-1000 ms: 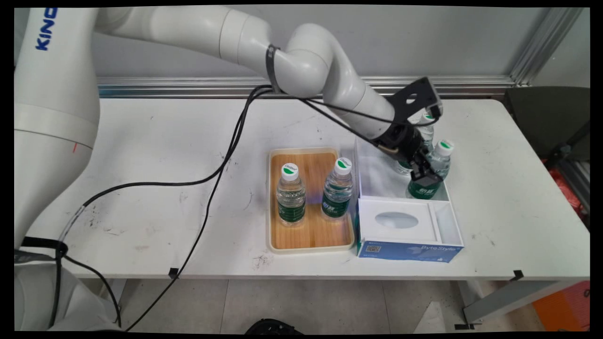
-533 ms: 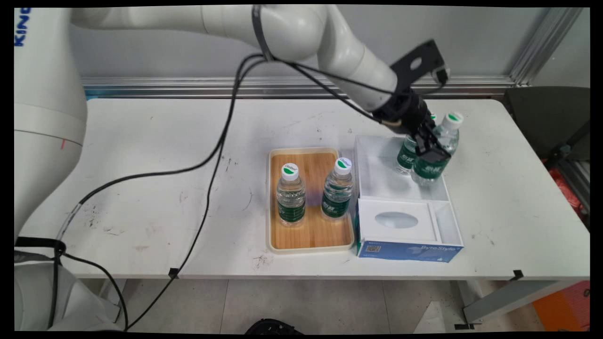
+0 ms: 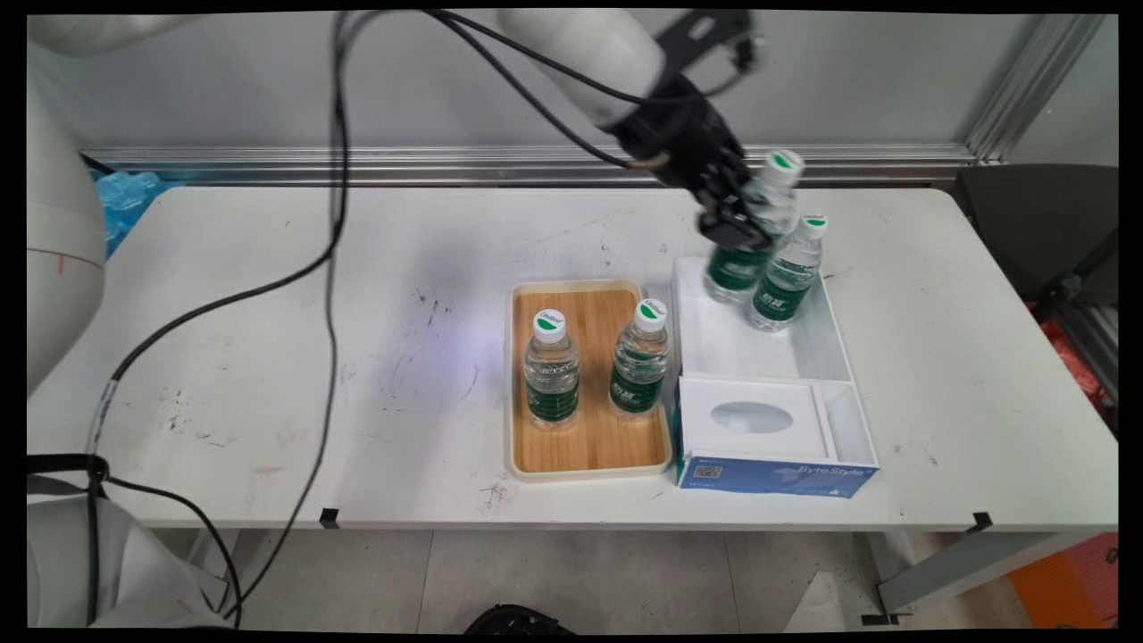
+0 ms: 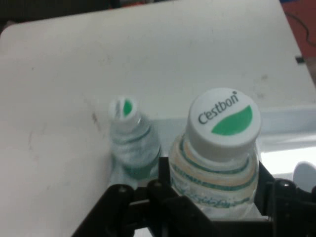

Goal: Place the picked object on the tray

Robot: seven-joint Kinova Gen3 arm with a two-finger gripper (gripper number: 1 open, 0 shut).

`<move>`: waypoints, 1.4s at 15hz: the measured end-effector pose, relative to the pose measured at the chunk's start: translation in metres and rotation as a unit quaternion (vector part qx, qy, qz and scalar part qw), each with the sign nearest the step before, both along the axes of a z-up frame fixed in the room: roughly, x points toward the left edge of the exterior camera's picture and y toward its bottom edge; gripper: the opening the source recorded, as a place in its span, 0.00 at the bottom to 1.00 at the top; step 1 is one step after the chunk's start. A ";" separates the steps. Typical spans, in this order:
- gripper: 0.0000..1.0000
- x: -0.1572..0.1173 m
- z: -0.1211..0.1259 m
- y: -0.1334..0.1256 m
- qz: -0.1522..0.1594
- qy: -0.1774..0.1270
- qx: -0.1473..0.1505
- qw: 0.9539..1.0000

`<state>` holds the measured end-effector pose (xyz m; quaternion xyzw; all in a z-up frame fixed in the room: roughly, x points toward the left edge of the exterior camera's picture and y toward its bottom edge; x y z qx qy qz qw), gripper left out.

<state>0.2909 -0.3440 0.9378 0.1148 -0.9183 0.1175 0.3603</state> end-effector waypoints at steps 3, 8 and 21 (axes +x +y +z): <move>0.00 0.043 0.013 0.008 -0.001 -0.018 -0.007 1.000; 0.00 0.100 0.010 0.017 0.008 -0.036 -0.006 0.999; 0.00 0.120 -0.062 0.002 0.024 -0.018 0.000 1.000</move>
